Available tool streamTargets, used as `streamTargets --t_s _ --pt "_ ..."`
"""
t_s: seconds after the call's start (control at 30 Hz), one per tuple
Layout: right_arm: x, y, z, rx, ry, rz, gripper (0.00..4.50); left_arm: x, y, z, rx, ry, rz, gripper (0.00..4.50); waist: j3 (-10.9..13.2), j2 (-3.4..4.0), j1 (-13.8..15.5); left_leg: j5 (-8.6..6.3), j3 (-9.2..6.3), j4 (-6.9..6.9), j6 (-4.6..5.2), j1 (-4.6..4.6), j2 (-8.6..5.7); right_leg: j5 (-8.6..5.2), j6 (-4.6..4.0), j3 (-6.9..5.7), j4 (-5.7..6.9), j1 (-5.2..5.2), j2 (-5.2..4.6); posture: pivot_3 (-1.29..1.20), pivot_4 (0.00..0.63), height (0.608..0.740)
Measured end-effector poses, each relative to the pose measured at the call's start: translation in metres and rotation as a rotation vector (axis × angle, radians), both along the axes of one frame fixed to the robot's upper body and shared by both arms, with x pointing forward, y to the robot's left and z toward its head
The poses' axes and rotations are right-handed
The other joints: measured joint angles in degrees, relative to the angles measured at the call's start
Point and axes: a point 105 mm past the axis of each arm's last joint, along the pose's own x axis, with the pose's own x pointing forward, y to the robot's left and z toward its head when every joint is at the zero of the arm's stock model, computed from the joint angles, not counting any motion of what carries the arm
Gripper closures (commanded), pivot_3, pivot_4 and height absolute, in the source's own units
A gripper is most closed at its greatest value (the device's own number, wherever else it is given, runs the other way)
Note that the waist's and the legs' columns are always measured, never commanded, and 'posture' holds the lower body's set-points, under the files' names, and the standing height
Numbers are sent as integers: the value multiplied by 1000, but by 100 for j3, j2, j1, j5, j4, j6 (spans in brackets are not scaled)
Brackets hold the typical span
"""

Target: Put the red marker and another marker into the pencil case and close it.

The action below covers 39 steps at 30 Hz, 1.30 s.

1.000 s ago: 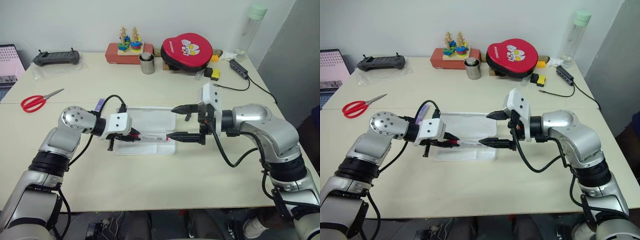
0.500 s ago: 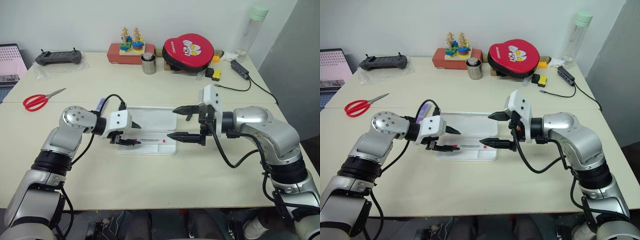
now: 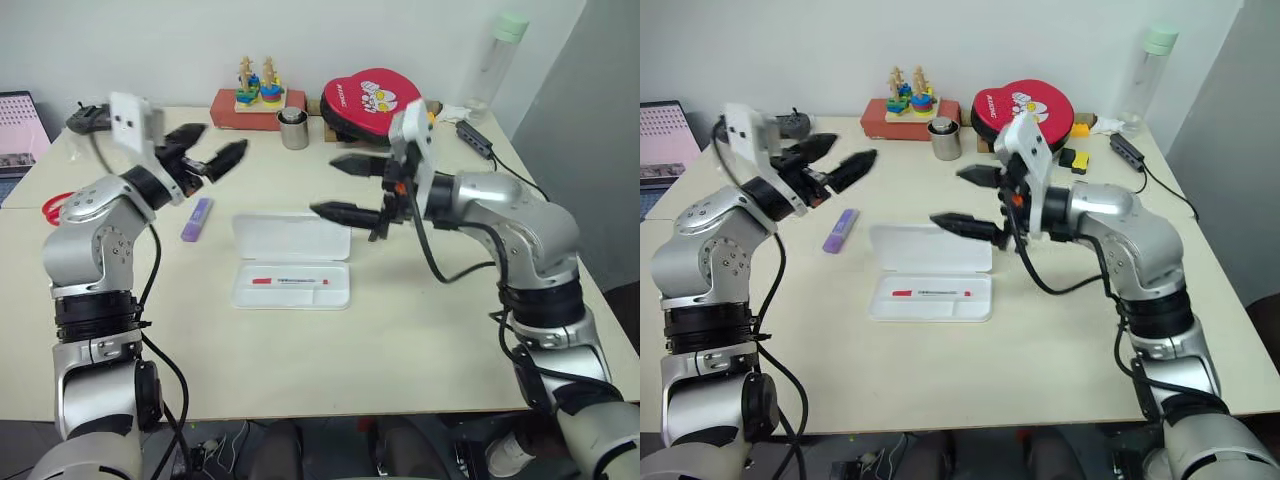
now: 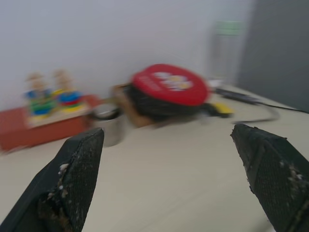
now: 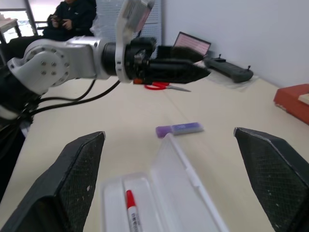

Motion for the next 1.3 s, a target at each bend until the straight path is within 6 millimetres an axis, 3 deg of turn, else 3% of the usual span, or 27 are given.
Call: streamTargets --t_s 0.1,0.2,0.43,0.53,0.73,1.07,1.3 --pt "9 4 5 22 -9 -27 0 4 31 -43 -2 140 162 18 -1 -1 21 0 2 -3 -1 -5 -3 1 -2 -1 -4 -3 -3 0 150 740" --pt "13 10 4 36 -3 -35 0 5 44 -85 4 262 214 18 -1 -3 70 0 -3 -6 -1 -13 -3 2 -3 -10 -5 -6 -3 0 150 740" --pt "11 21 -1 25 -5 -18 0 10 32 -138 38 398 171 18 -4 -7 83 0 -5 -4 -2 -16 -9 3 -1 -14 -4 -5 -9 0 150 740" --pt "11 21 0 21 -10 -19 0 17 30 -137 55 416 170 18 -5 -7 84 1 -9 -3 -2 -11 -9 3 0 -17 0 -3 -7 0 150 740" --pt "9 21 2 18 -25 -18 0 24 31 -137 38 423 197 1387 -5 -8 66 1 -8 -2 -2 -9 -9 4 2 -14 1 -1 -7 0 150 740" --pt "8 20 2 12 -22 -20 0 26 34 -136 7 408 230 3233 -5 -8 67 1 -8 -2 -2 -10 -9 4 2 -13 0 -2 -8 0 150 740" --pt "7 15 4 9 -39 -23 0 30 25 -126 -38 340 185 3296 -5 -8 70 1 -8 -2 -3 -18 -9 4 1 -15 -5 -4 -8 0 150 740"
